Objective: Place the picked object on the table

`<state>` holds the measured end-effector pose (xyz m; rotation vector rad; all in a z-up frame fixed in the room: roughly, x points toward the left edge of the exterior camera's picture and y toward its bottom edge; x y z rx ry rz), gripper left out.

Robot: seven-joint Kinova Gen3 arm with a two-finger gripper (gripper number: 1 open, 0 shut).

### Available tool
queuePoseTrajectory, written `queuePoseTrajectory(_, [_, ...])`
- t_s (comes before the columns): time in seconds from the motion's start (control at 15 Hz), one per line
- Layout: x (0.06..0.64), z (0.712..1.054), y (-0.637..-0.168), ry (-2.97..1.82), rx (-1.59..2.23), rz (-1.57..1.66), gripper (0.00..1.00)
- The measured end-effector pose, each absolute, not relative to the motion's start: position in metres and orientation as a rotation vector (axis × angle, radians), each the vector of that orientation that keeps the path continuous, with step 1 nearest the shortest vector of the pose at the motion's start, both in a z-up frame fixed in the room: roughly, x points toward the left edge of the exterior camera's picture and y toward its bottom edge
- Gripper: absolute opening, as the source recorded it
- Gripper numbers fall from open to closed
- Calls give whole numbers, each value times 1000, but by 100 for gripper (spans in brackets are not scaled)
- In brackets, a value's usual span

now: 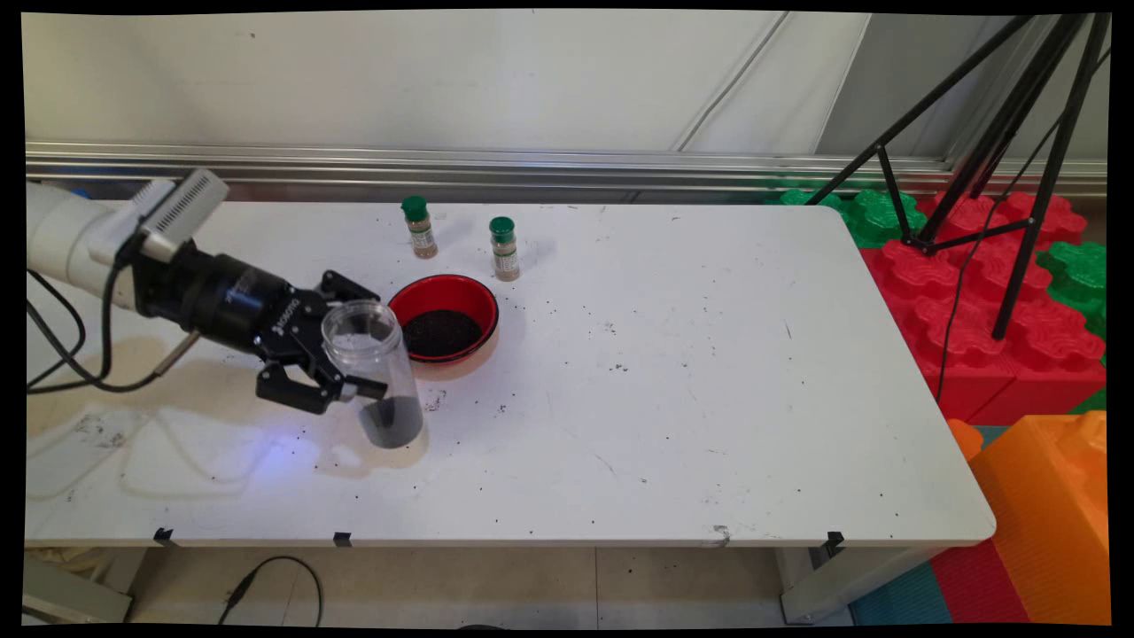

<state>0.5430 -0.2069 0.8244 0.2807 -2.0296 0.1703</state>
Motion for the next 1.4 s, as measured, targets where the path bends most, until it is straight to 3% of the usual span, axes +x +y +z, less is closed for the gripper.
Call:
queuePoseTrajectory(1.2, [540,761,-212,-2051,299,147,0])
queuePoseTrajectory(1.27, [540,759,-212,-2052,299,147,100])
queuePoseTrajectory(1.4, [540,756,-213,-2053,299,147,100])
